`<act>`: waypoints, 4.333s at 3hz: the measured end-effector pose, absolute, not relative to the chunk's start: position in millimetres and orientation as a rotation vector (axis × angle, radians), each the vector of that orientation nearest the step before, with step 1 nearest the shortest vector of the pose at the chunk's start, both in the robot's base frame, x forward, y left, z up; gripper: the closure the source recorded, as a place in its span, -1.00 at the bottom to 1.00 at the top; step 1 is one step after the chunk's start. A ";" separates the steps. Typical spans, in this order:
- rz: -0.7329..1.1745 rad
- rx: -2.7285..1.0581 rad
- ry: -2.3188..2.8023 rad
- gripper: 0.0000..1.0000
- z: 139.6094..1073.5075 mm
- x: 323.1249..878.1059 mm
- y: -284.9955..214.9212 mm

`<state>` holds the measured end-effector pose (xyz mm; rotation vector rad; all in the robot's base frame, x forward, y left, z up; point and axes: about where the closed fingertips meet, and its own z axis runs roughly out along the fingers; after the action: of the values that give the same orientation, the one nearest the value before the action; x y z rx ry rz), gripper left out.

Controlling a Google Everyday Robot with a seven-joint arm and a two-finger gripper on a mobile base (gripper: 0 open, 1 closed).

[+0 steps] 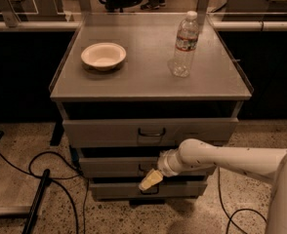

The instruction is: Open middle drawer

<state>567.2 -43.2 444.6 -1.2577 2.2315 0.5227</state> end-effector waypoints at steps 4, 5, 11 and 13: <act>0.776 -1.318 2.229 -1.00 448.9 527.4 -34.9; 0.866 -1.324 2.257 -1.00 452.7 501.6 -45.9; 0.870 -1.319 2.425 -1.00 456.8 410.8 -79.5; 0.940 -1.314 2.471 -1.00 466.9 365.8 -103.8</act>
Offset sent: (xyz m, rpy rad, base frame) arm -0.0625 -0.0058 -0.0097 0.1394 0.2349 0.1522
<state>365.8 -103.8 466.9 -1.3135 2.4708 0.9404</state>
